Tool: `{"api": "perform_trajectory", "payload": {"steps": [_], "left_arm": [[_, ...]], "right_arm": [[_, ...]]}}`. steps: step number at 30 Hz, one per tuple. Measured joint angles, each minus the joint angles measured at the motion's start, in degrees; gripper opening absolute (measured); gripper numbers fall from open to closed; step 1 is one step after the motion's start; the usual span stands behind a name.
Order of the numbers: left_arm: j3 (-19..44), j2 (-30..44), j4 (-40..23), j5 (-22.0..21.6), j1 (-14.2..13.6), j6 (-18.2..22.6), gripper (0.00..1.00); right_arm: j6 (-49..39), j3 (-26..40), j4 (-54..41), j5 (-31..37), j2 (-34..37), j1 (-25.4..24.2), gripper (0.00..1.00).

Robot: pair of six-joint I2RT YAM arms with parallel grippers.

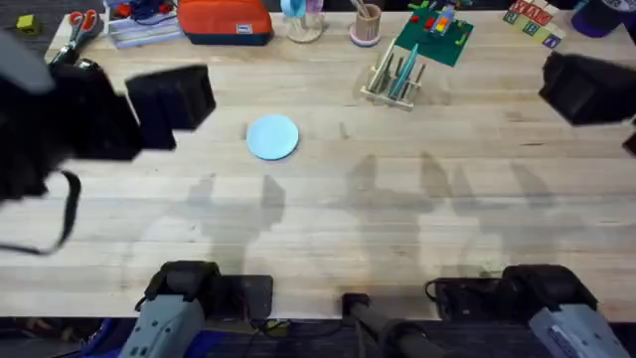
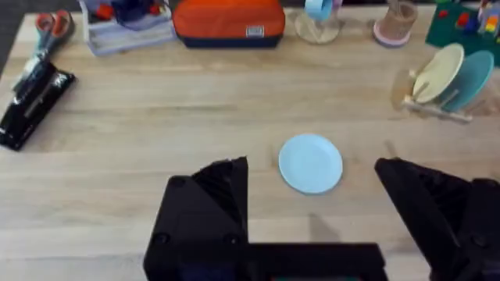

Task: Pick up the plates from the table one by one and place each into a slot on the dish rack.

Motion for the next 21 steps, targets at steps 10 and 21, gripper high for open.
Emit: {"api": "perform_trajectory", "payload": {"steps": [10,21], "left_arm": [[18.51,20.05,-11.33,0.00,0.00,1.17,0.993],[30.08,34.96,-21.09,0.00,-0.01,6.10,0.994]], "right_arm": [[-0.48,16.60,-16.27,0.00,17.62,0.00,0.993],[-0.91,29.22,-26.42,-1.53,33.13,0.00,0.994]]}}
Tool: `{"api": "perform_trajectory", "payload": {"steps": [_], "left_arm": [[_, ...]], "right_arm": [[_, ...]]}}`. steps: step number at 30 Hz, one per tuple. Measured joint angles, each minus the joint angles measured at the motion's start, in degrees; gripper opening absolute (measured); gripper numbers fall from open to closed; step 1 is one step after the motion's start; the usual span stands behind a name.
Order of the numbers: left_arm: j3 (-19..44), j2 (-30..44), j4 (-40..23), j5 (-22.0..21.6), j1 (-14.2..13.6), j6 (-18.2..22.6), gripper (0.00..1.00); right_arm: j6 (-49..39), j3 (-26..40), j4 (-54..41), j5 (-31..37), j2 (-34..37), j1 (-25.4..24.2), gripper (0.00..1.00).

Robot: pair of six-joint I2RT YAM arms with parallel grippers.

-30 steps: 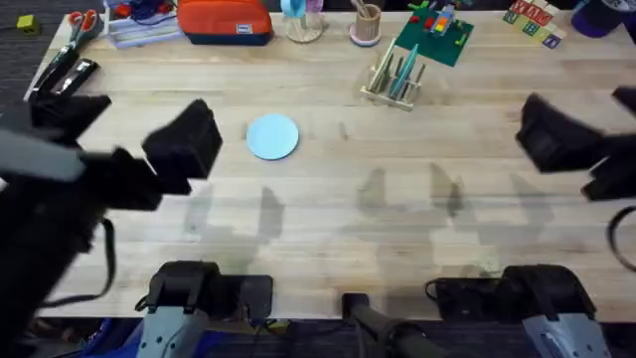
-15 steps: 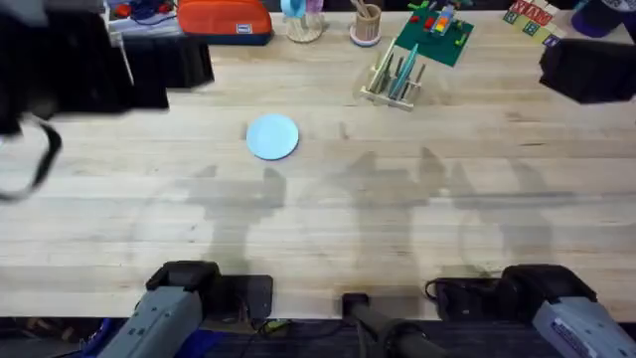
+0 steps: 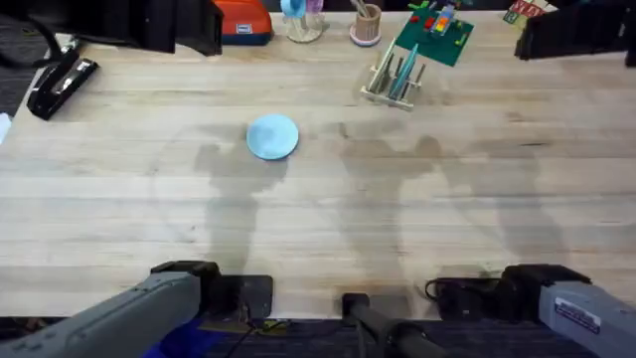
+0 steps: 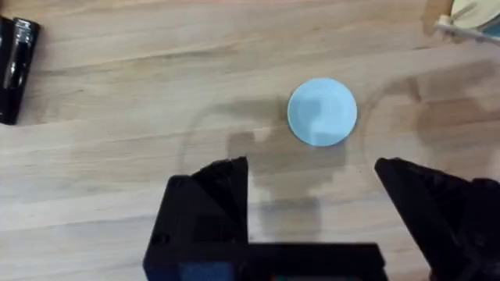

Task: Pick up the plates from the table one by one and place each into a slot on the dish rack.

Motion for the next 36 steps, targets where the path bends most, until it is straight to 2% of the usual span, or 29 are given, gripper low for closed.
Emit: {"api": "perform_trajectory", "payload": {"steps": [6,18,19,23,24,26,32,36], "left_arm": [[0.30,2.34,-1.17,0.00,0.01,0.63,0.994],[0.41,2.35,-1.33,0.00,0.00,0.73,0.985],[0.41,2.33,-1.36,0.04,0.01,0.80,0.864],[0.41,2.35,-1.40,1.19,0.01,0.83,0.234],[0.41,2.35,-1.43,1.57,0.00,0.96,0.102],[0.41,2.35,-1.95,2.40,-0.01,1.07,0.046],[0.41,2.35,-3.45,3.88,0.01,0.69,0.042],[0.41,2.35,-3.96,8.24,0.85,0.70,0.042]], "right_arm": [[-0.01,0.65,-0.16,0.02,3.04,0.00,0.995],[0.01,0.76,0.02,0.01,3.15,0.00,0.993],[-0.01,0.74,0.02,0.02,3.15,0.00,0.993],[-0.01,0.76,0.02,0.00,3.15,0.00,0.993],[0.00,0.76,0.02,0.00,3.15,0.00,0.994],[-0.01,0.76,0.02,0.00,3.15,0.00,0.994],[-0.01,0.76,0.02,0.00,3.15,0.00,0.994],[0.01,0.76,0.02,0.00,3.15,0.00,0.995]]}}
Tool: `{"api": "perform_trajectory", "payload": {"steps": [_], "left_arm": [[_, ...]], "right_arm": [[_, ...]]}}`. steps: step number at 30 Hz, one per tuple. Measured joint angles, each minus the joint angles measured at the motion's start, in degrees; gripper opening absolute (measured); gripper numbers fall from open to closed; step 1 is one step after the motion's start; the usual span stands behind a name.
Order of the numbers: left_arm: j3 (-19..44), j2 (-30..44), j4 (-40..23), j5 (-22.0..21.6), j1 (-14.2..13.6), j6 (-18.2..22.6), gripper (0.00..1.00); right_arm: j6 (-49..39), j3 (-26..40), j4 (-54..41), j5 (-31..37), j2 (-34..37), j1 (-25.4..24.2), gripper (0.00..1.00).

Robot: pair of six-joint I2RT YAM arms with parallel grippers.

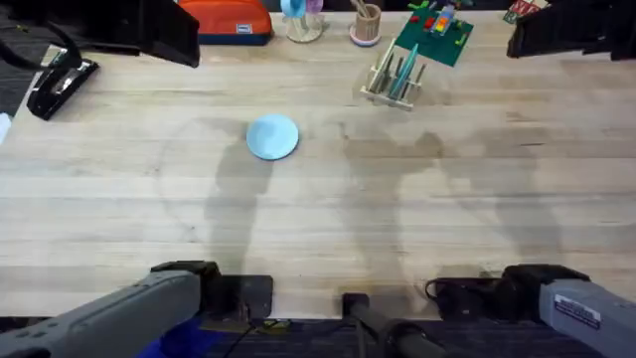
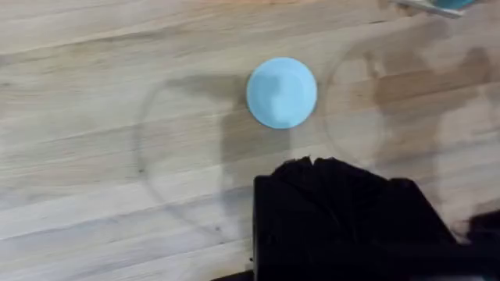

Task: Pick up the plates from the table one by one and place each into a slot on the dish rack.

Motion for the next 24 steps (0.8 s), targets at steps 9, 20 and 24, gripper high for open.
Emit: {"api": "perform_trajectory", "payload": {"steps": [9,20,24], "left_arm": [[0.22,5.18,-4.41,15.91,8.97,6.86,0.042],[-5.06,10.49,-3.26,32.05,17.32,14.85,0.043],[-12.14,10.49,-0.15,36.88,19.16,16.67,0.042]], "right_arm": [[-0.02,0.00,0.00,0.02,0.00,0.00,0.993],[0.00,0.00,-0.02,0.02,0.00,0.00,0.994],[0.00,0.00,-0.02,0.02,0.00,0.00,0.994]]}}
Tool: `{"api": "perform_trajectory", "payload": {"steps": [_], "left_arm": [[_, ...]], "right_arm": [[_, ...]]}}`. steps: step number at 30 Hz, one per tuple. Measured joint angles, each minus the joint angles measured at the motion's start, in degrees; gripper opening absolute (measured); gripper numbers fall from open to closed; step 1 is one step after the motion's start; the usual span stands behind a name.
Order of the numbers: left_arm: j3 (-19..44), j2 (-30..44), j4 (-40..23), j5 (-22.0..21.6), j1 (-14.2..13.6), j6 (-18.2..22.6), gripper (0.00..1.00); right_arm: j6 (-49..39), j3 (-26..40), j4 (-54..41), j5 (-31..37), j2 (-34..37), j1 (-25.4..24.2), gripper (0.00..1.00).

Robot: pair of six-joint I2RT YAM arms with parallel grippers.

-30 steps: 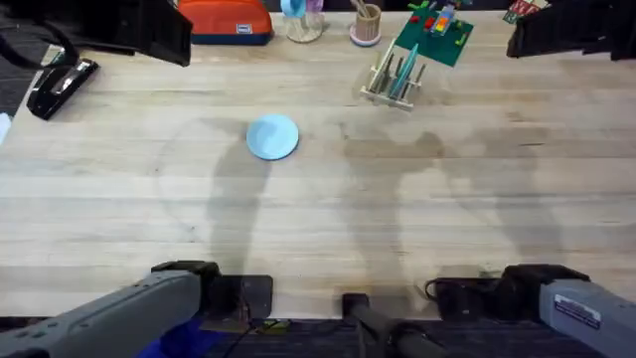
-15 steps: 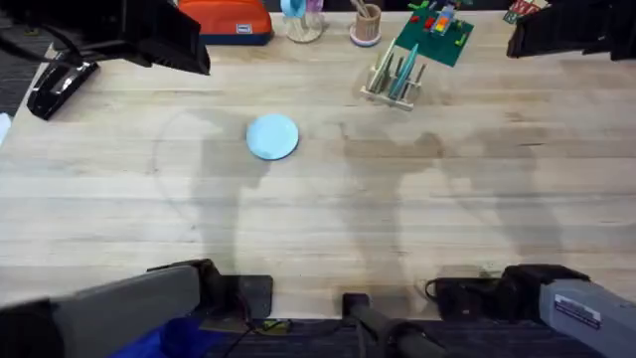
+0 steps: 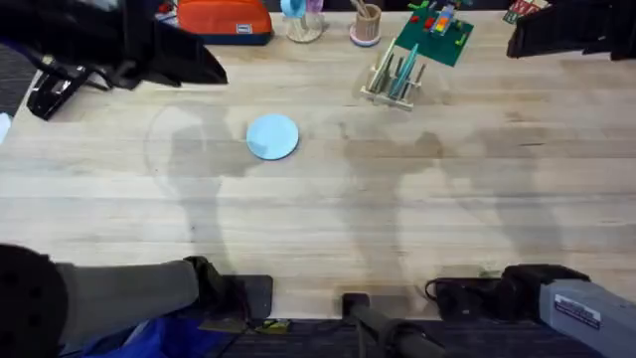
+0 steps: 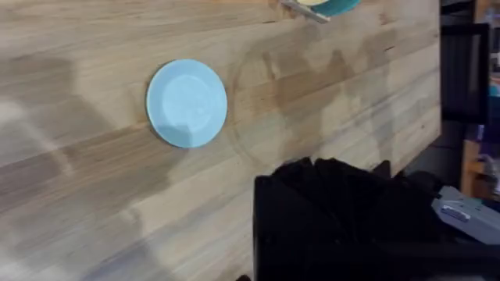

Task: Pick up the plates from the table one by one and place each into a slot on the dish rack.

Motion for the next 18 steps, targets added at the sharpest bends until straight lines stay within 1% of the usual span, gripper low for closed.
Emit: {"api": "perform_trajectory", "payload": {"steps": [3,7,10,18], "left_arm": [[-4.75,0.00,3.14,2.58,0.65,0.61,0.042],[-11.08,0.00,8.10,6.00,0.68,1.18,0.042],[-14.42,0.66,9.76,7.84,0.68,1.30,0.042],[-15.60,8.73,12.96,9.77,0.68,1.48,0.042]], "right_arm": [[0.00,0.00,0.00,-0.02,0.00,0.00,0.994],[0.00,0.00,0.00,-0.02,0.00,0.00,0.995],[0.00,0.00,0.00,-0.02,0.00,0.00,0.995],[0.00,0.00,0.00,-0.02,0.00,0.00,0.995]]}}
